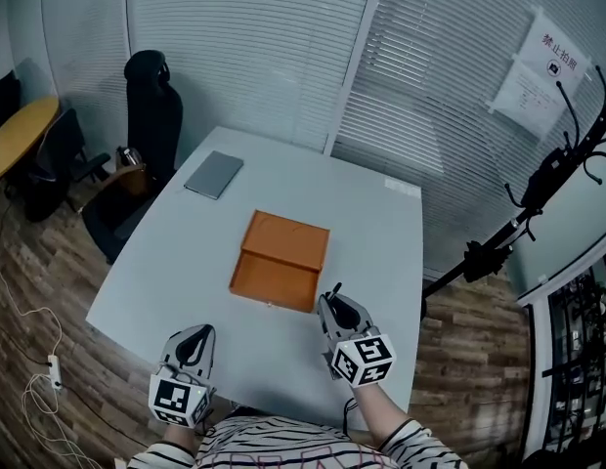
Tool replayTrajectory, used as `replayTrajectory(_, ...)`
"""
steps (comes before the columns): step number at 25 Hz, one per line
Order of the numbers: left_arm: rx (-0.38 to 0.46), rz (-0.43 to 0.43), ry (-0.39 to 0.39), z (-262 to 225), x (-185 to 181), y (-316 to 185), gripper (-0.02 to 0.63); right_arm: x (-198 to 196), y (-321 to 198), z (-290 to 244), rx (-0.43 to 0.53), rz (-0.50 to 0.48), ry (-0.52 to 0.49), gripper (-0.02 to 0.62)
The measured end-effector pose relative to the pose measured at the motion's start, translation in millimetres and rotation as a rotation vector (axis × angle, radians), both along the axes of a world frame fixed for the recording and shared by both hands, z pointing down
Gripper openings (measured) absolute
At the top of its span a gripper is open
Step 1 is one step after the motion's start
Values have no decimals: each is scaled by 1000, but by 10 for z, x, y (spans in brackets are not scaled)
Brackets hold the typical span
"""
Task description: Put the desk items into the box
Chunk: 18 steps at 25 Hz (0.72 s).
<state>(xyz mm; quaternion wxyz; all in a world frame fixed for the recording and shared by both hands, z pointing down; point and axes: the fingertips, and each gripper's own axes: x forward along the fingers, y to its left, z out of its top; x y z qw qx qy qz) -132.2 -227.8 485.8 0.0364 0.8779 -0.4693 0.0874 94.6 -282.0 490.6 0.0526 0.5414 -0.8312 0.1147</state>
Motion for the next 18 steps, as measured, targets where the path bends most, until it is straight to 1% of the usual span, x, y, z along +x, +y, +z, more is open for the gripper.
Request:
replayTrajectory(7, -9, 34, -2, 90, -249, -249, 21, -194, -326, 151, -9, 29, 58, 57)
replayTrajectory(12, -12, 59, 1, 120, -405, -377, 21, -334, -553, 335, -38, 25, 145, 57)
replayTrajectory(18, -34, 74, 24, 198, -537, -486, 21, -449, -847, 630, -93, 4, 253, 57)
